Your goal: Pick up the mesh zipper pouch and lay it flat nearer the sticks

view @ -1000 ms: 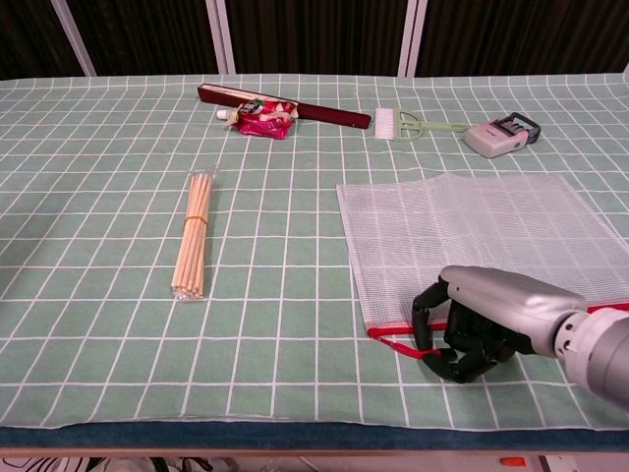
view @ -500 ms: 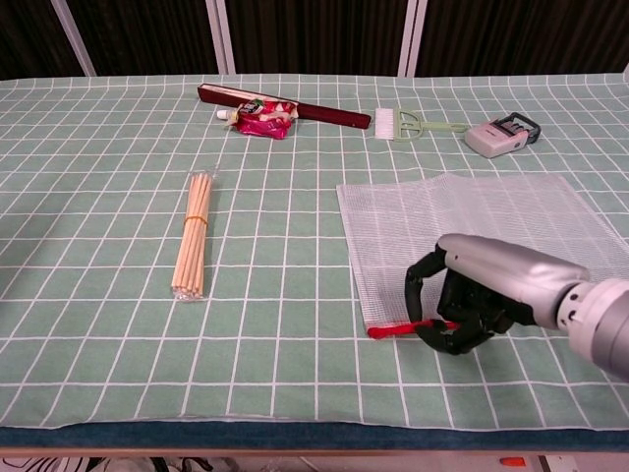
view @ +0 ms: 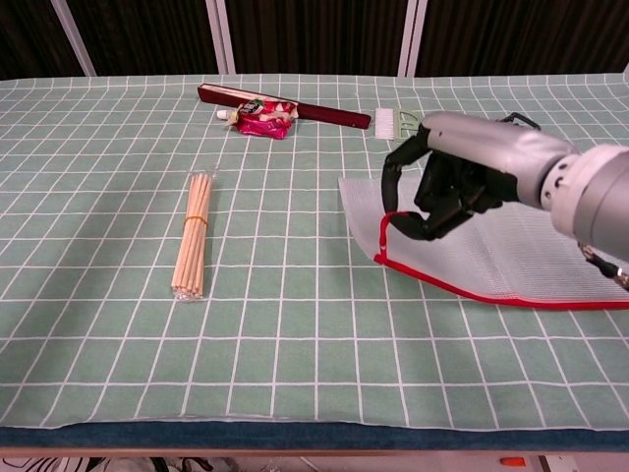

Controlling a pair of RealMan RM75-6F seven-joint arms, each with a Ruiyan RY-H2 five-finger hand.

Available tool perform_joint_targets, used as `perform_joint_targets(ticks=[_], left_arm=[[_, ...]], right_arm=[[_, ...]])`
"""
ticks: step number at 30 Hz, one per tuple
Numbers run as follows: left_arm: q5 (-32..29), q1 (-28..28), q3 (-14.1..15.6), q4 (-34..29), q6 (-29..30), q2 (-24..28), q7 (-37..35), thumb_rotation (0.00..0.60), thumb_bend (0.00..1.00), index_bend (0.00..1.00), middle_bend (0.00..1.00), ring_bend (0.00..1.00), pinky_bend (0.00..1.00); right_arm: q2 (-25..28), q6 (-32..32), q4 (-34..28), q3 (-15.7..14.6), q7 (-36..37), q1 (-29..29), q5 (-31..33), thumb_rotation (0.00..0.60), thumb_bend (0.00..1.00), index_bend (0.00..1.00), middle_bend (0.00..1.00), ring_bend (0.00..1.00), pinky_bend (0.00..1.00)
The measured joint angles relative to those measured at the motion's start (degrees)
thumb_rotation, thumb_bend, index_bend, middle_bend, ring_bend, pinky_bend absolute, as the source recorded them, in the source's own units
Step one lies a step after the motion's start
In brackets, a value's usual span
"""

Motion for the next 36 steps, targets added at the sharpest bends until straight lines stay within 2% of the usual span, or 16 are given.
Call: perform_joint_targets(ticks=[6, 11, 15, 25, 36], left_arm=[[-2.6, -7.3, -3.3, -3.6, -7.6, 0.1, 3.6, 0.600, 0.10, 0.02, 0.00, 0.00, 0.00], [-6.3, -13.8, -5.8, -5.0, -13.7, -0.8, 7.4, 0.600, 0.12, 0.13, 0.00, 0.00, 0.00], [-10.3, -19.2, -7.3, -4.9, -18.6, -2.3, 10.4, 0.600, 0.16, 0.21, 0.00, 0.00, 0.00], [-16.6, -30.3, -8.2, 0.8, -27.2, -9.2, 14.5, 0.600, 0.21, 0.31, 0.00, 0.00, 0.00], [-20.2, -36.5, -6.8, 5.2, -29.6, -16.8, 15.9, 0.600, 0.22, 0.34, 0.00, 0.00, 0.00]], right_arm=[[1.1, -0.5, -1.6, 4.4, -1.8, 3.7, 3.6, 0.600, 0.63, 0.66, 1.00, 1.00, 0.95], [1.8, -0.6, -2.0, 8.0, -3.2, 7.1, 7.6, 0.600, 0.63, 0.66, 1.00, 1.00, 0.95], [2.5, -0.6, -2.3, 9.8, -4.0, 9.3, 10.2, 0.600, 0.63, 0.67, 1.00, 1.00, 0.95], [3.5, 0.5, -2.9, 9.8, -3.9, 11.7, 13.2, 0.600, 0.64, 0.68, 1.00, 1.00, 0.95], [4.5, 1.9, -4.1, 9.9, -3.3, 13.6, 14.2, 0.600, 0.64, 0.68, 1.00, 1.00, 0.95]])
